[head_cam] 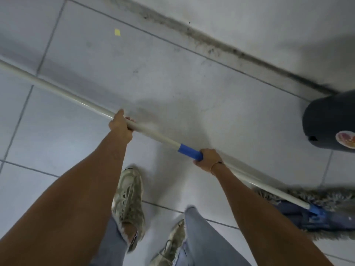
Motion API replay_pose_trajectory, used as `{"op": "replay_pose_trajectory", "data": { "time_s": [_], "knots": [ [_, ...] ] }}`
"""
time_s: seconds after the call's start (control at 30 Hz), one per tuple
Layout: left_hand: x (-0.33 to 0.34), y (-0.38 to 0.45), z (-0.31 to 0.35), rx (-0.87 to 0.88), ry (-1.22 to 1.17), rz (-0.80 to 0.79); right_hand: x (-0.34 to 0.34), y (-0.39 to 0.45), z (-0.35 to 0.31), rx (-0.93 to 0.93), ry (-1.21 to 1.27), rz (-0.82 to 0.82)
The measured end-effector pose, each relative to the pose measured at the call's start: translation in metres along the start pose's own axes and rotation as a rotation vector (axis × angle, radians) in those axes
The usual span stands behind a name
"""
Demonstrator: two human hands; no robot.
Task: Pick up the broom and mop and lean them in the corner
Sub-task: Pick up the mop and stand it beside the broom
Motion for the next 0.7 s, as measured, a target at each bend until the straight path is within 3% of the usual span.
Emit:
{"op": "replay_pose_trajectory", "data": {
  "time_s": [0.17,0.3,0.7],
  "knots": [
    [0.003,-0.1,0.045,0.069,-0.102,-0.005,-0.041,-0.074,-0.017,0.034,0.052,0.032],
    [0.01,-0.228,0.088,0.147,-0.153,-0.088,-0.082,-0.164,-0.018,0.021,0.111,0.085],
    [0.049,-0.612,0.169,0.452,0.13,-0.415,-0.207,-0.423,-0.032,0.04,0.377,0.331]
  ]
}}
Point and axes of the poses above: each hand's wrist, its own y-axis towards the middle knuckle, its own x-axis out of the palm, z = x × y, the point moved 8 cm from there along y, towards the middle knuckle, and after that the axes turned 1 degree about -z, right-handed, at the moved point
